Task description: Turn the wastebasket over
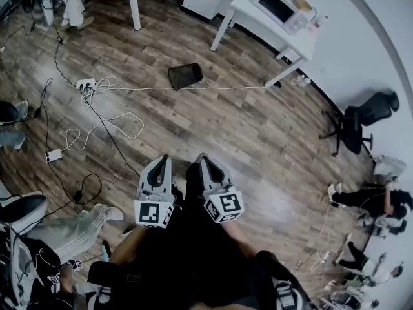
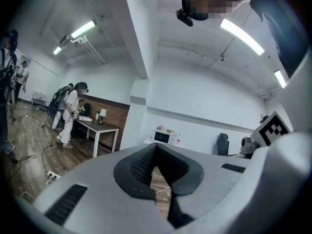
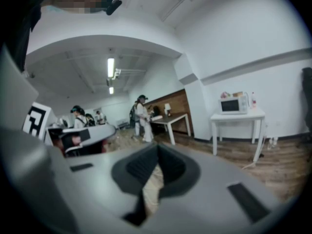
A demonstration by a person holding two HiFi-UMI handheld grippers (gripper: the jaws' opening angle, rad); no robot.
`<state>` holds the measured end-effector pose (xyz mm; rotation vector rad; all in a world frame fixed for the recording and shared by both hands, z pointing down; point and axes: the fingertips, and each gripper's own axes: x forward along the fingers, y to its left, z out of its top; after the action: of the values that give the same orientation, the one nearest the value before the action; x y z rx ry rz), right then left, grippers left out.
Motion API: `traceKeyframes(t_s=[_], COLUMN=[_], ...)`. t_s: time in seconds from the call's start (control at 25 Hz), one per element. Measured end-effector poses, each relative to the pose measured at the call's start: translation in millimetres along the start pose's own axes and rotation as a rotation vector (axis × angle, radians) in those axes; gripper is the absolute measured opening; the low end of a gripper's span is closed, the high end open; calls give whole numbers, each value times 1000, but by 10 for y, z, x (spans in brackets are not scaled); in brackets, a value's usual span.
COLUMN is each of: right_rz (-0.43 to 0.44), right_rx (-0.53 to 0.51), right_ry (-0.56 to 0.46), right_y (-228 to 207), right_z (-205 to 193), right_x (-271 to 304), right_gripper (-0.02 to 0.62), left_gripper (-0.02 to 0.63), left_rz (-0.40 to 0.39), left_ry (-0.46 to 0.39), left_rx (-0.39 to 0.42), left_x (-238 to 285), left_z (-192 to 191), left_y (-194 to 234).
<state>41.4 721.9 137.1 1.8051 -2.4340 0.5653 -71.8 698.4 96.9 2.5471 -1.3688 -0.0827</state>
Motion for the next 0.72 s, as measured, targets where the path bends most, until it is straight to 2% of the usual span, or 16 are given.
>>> traceKeyframes(t_s=[0.44,0.6,0.72], right_rz=[34,57,75], right_rx=[-2,6,7], right_ry=[16,35,52], right_y=[-170,-301,-405], right_z=[131,188,264], right_x=[645,1039,1367], right_gripper=[31,31,31], left_gripper=[34,34,34], left_rz=[73,89,92], left_ry=[14,46,51], left_rx=[6,-1,30], left_x=[353,681,974], left_z=[40,16,47], left_y=[436,620,772])
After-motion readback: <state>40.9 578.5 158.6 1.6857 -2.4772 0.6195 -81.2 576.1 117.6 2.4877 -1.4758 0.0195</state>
